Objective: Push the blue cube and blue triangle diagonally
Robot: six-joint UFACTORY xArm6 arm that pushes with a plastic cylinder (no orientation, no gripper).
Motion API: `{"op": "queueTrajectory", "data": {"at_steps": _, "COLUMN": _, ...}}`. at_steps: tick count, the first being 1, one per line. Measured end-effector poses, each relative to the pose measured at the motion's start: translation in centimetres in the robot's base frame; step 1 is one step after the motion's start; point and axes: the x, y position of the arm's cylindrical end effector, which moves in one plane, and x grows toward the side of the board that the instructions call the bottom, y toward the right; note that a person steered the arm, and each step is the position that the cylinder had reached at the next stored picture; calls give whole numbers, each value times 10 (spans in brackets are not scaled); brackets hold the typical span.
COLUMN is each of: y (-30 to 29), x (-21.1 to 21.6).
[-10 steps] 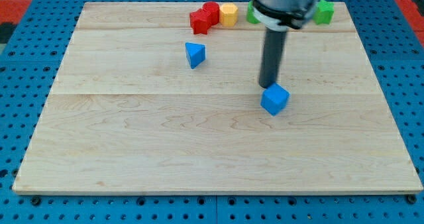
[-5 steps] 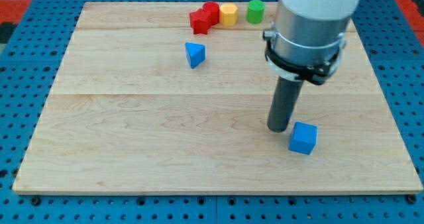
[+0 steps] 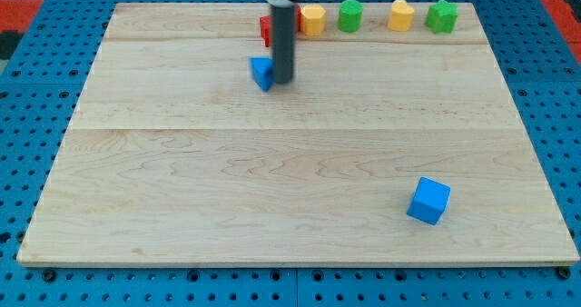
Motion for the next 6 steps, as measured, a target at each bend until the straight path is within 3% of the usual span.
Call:
{"op": "queueTrajectory", "data": {"at_steps": 2, "y": -46, "x": -2}}
{"op": "queueTrajectory", "data": {"at_steps": 4, "y": -26, "x": -21}}
{"op": "queueTrajectory", "data": {"at_steps": 5, "y": -63, "x": -87}}
{"op": "queueTrajectory", "data": {"at_steps": 6, "y": -114, "x": -58}}
